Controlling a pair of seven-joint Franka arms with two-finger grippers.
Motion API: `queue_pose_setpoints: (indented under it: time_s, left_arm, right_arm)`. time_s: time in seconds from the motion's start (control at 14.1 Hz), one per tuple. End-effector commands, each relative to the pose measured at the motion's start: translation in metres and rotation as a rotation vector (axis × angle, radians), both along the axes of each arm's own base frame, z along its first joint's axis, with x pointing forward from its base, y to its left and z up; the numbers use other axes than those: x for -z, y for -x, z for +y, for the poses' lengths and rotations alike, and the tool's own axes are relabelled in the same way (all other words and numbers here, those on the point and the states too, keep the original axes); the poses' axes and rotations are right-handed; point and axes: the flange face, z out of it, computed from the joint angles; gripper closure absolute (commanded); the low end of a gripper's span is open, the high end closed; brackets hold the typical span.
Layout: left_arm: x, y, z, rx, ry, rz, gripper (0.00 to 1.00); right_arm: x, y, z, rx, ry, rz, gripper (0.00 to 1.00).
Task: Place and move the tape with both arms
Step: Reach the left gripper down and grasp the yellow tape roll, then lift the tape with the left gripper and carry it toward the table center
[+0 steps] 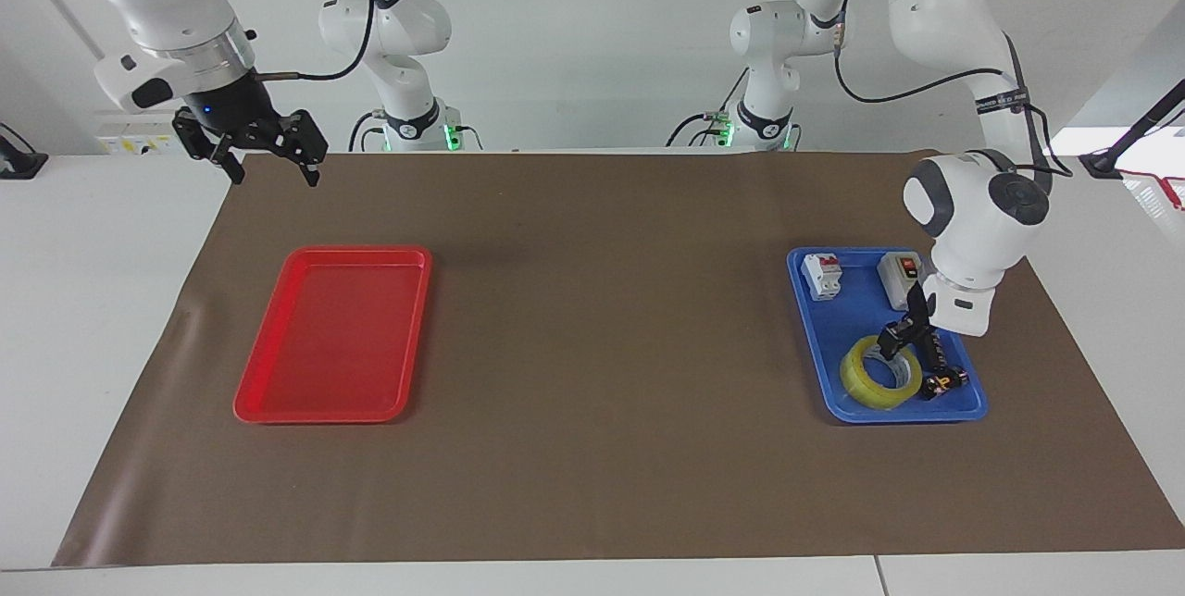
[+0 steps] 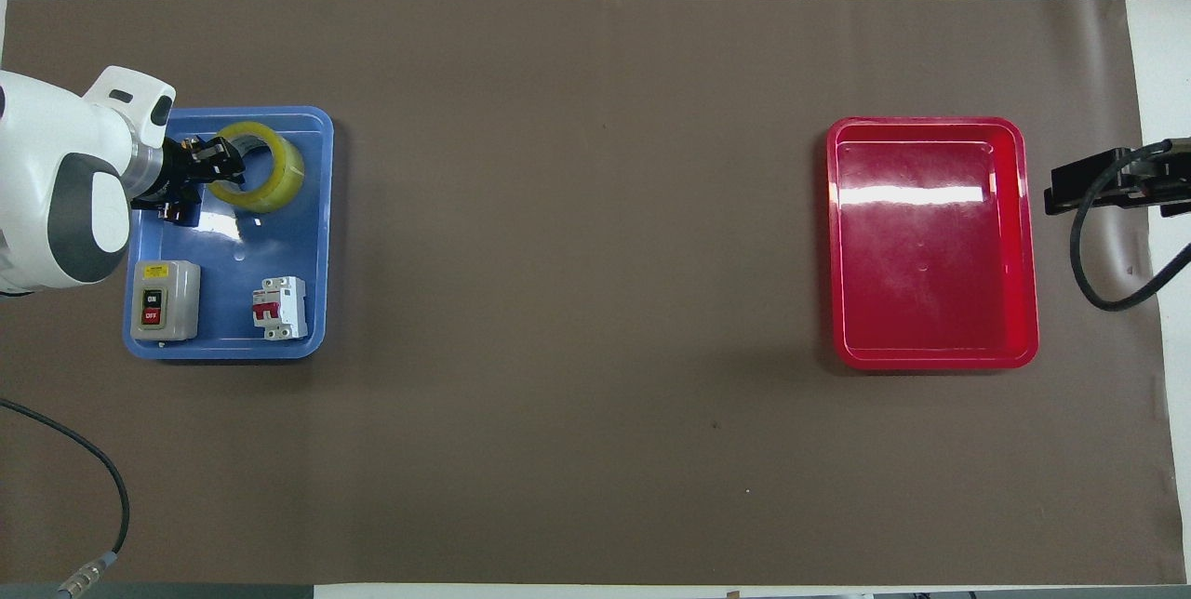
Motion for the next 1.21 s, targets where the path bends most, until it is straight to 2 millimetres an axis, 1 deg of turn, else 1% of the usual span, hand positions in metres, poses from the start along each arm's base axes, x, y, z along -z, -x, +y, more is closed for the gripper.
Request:
queue_pose_setpoints:
  time_s: [0.0,0.07,0.14,0.21,0.28,0.36,0.43,0.57,0.64,0.71,0.85,0.92,1.07,1.14]
  left_arm:
    - [0.01,-0.009,0.003,-0.04,0.027,-0.023,0.37]
    - [0.011,-0.008,0.001,-0.039,0.027,-0.015,0.41]
    - [0.012,-0.007,-0.001,-0.034,0.027,-0.004,0.49]
    - [0.013,-0.006,-0.002,-0.031,0.026,0.01,0.64]
    - [0.01,-0.007,0.001,-0.033,0.025,0.02,0.86]
    - [0.01,-0.007,0.0,-0.025,0.024,0.026,1.0]
    - [0.01,-0.007,-0.002,-0.026,0.023,0.024,1.0]
    - [0.01,-0.006,0.002,-0.016,0.02,0.025,1.0]
    - [0.002,-0.007,-0.004,-0.008,0.021,0.023,1.0]
    - [-0.016,-0.012,-0.01,0.0,0.026,0.031,1.0]
    - [-0.068,-0.024,-0.037,0.048,0.029,0.062,1.0]
    - [-0.088,-0.026,-0.051,0.062,0.031,0.076,1.0]
    - [-0.104,-0.017,-0.092,0.072,0.033,0.093,1.0]
    - [-0.104,-0.01,-0.119,0.051,0.034,0.096,1.0]
  right_arm:
    - [0.001,0.004,-0.001,-0.016,0.002,-0.005,0.0]
    - [0.001,0.004,-0.001,-0.016,0.002,-0.004,0.0]
    - [0.001,0.004,-0.001,-0.016,0.002,-0.004,0.0]
    - [0.001,0.004,-0.001,-0.016,0.002,-0.005,0.0]
    - [0.002,0.004,-0.001,-0.016,0.002,-0.002,0.0]
    - [0.001,0.004,-0.001,-0.016,0.002,-0.005,0.0]
    - [0.001,0.004,-0.001,-0.016,0.002,-0.005,0.0]
    - [0.0,0.004,-0.001,-0.016,0.002,-0.005,0.0]
    - [0.002,0.004,-0.001,-0.015,0.002,-0.004,0.0]
    - [0.001,0.004,-0.001,-0.015,0.002,-0.005,0.0]
    - [0.001,0.004,-0.002,-0.012,0.002,-0.004,0.0]
    - [0.001,0.004,-0.001,-0.013,0.002,-0.004,0.0]
    - [0.003,0.004,-0.001,-0.013,0.002,-0.001,0.0]
    - [0.003,0.004,-0.001,-0.015,0.002,-0.001,0.0]
